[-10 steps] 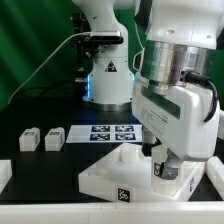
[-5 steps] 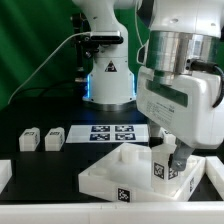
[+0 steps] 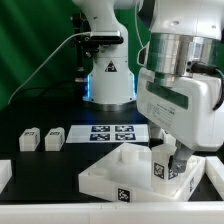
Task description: Assemble one leg
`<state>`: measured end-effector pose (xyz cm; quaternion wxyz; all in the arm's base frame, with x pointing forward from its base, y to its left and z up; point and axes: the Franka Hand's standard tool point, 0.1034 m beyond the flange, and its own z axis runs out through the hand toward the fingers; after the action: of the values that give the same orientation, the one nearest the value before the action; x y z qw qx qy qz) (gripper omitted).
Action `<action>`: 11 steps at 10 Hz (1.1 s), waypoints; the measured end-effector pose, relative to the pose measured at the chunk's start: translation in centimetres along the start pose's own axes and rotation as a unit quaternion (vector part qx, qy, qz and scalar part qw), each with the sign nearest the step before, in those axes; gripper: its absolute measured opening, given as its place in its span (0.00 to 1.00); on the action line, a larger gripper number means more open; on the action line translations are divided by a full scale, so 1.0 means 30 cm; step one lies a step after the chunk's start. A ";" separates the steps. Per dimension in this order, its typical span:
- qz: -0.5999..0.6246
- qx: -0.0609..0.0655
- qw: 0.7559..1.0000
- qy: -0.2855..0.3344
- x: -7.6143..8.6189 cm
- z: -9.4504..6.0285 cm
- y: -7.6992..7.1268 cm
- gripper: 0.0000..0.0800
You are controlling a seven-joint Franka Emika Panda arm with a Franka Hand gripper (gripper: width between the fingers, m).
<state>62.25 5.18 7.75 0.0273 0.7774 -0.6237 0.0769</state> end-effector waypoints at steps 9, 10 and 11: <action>0.000 -0.002 1.000 0.001 0.000 0.008 0.004 0.81; 0.000 -0.002 1.000 0.001 0.000 0.008 0.004 0.81; -0.001 -0.002 1.000 0.001 0.000 0.009 0.004 0.81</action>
Offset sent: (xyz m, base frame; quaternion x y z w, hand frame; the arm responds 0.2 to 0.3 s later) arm 0.0000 0.0000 0.0000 0.0000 0.0000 0.0000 1.0000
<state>62.14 5.12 7.49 0.0296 0.7776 -0.6235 0.0761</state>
